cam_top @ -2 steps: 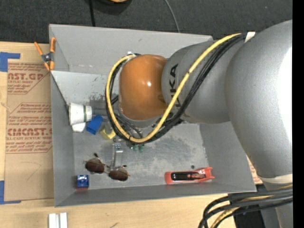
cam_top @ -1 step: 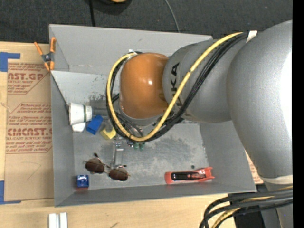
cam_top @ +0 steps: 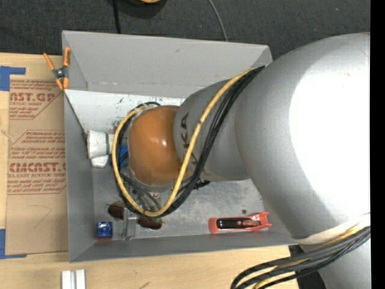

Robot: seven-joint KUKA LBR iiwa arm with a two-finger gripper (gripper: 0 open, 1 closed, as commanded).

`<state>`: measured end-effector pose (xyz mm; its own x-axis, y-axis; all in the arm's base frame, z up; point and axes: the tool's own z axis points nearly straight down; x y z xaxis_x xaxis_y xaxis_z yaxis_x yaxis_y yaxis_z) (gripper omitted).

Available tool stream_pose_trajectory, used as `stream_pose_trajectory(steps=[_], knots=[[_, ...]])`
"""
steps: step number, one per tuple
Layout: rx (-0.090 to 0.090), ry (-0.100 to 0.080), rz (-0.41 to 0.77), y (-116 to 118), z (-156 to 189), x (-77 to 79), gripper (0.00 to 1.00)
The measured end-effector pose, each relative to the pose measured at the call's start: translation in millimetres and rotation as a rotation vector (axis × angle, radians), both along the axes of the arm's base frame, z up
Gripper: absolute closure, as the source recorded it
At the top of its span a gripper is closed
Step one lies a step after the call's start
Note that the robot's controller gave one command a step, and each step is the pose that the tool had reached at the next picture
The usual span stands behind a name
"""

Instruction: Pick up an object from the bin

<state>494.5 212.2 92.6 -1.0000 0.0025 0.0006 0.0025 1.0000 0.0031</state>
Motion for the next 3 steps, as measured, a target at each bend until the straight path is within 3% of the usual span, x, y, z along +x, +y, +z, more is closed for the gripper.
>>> stream_pose_trajectory(steps=[1, 2, 3], knots=[[0.002, -0.011, 0.119, -13.6, -20.9, -9.1, 0.00], [0.001, -0.008, -0.072, -16.3, -21.5, -10.3, 0.00], [0.003, -0.013, -0.031, -12.8, -20.9, -9.2, 0.00]])
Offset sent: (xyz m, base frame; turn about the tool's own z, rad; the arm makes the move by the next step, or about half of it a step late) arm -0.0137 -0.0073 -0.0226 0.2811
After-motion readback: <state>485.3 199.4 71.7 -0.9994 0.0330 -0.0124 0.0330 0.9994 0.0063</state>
